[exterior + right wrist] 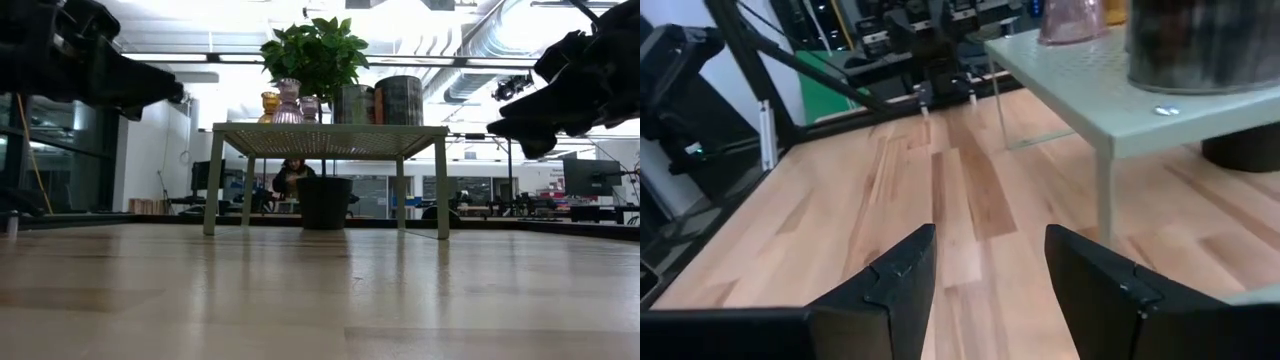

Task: Pick & Place candle stick holders
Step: Return to Home Position

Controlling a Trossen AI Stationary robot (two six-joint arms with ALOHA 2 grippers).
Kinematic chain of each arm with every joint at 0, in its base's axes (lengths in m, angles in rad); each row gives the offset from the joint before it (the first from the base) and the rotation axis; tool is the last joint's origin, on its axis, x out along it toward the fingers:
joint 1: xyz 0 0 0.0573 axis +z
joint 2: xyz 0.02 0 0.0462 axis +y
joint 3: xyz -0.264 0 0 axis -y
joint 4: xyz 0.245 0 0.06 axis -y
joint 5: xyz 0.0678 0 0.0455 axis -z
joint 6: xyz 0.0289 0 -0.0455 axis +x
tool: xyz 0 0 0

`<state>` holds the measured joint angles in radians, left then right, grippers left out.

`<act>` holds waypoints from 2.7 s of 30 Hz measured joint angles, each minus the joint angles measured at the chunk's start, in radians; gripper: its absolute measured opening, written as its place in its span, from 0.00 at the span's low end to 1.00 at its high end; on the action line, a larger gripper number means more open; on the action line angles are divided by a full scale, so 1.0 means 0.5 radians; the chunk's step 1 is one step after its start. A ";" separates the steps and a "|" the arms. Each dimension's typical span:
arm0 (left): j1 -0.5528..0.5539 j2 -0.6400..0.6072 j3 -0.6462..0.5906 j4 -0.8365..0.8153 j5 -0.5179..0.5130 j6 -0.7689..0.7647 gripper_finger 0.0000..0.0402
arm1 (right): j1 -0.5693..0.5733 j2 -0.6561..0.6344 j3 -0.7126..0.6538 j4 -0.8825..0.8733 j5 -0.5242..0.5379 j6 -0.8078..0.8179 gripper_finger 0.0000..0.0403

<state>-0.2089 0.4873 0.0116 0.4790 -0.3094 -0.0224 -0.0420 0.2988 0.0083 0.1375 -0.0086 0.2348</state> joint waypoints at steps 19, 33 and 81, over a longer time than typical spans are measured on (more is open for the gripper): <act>0.000 -0.614 0.000 -0.242 -0.082 0.166 0.31 | -0.175 -0.492 0.001 -0.225 -0.083 -0.128 0.45; -0.001 -0.956 0.018 -0.839 -0.068 0.008 0.31 | -0.231 -0.503 0.001 -0.232 -0.086 -0.119 0.45; -0.002 -0.941 0.056 -1.048 0.635 -0.228 0.31 | -0.231 -0.493 0.001 -0.225 -0.087 -0.105 0.45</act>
<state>-0.2096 0.0170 0.0395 -0.0451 0.0082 -0.1364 -0.1574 0.0521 0.0090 0.0250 -0.0521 0.1821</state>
